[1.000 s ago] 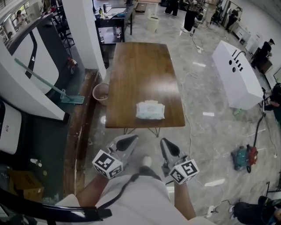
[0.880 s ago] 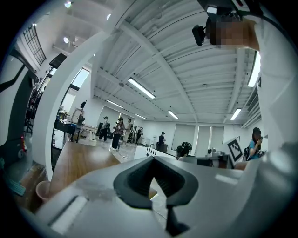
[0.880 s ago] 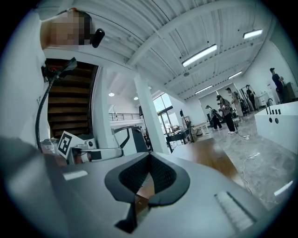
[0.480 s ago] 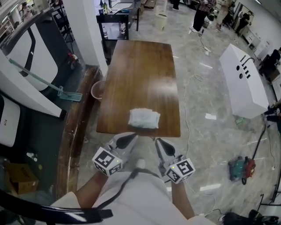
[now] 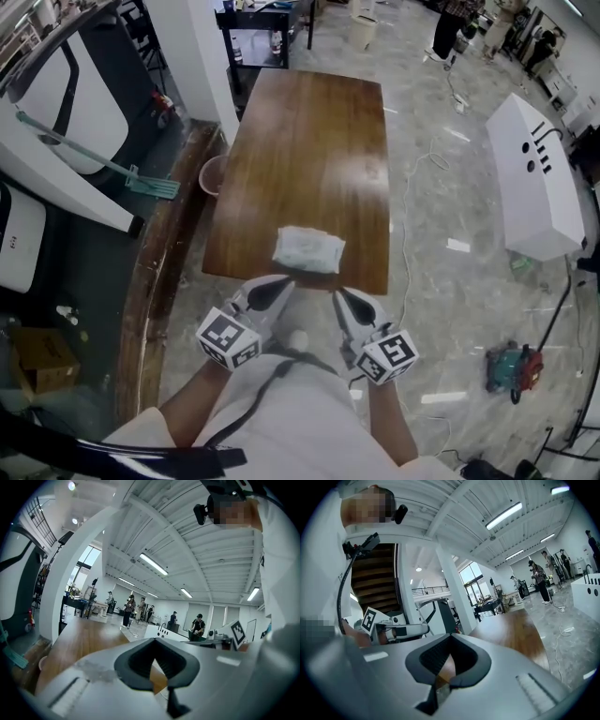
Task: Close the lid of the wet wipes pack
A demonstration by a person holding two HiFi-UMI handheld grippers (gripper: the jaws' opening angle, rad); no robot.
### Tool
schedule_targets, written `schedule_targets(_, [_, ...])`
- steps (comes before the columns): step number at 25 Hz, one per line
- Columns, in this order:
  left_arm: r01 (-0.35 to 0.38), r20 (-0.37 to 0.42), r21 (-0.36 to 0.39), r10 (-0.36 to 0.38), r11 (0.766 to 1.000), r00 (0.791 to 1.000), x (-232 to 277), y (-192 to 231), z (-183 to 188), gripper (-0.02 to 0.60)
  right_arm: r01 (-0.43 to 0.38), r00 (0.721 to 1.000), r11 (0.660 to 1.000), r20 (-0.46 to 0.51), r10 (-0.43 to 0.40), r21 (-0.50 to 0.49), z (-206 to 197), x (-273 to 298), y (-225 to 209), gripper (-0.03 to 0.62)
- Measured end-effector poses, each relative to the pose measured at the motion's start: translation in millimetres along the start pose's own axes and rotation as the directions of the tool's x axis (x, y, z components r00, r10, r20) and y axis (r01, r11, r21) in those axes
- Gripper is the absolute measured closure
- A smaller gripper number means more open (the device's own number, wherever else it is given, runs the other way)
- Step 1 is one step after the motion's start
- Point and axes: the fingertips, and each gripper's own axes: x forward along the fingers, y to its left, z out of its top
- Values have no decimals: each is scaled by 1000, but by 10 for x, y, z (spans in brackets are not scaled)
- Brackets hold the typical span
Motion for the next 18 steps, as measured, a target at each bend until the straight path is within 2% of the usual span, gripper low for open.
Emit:
schedule_targets(6, [-1,-19,-1,0,1000,1000,-94,151,-23,575,17,1000,1000,-5,-17,-2,8,92,59,586])
schedule_targets(14, [52,-88,14,-51,999,995,-122,427,-33,577,96,995,994,20,-97,47,-2,247,61,586])
schedule_targets(18, [52,-126,38,-47,998,991,-86,642,-119,575,129,991,990,29,-130,61,-45,317,38,586])
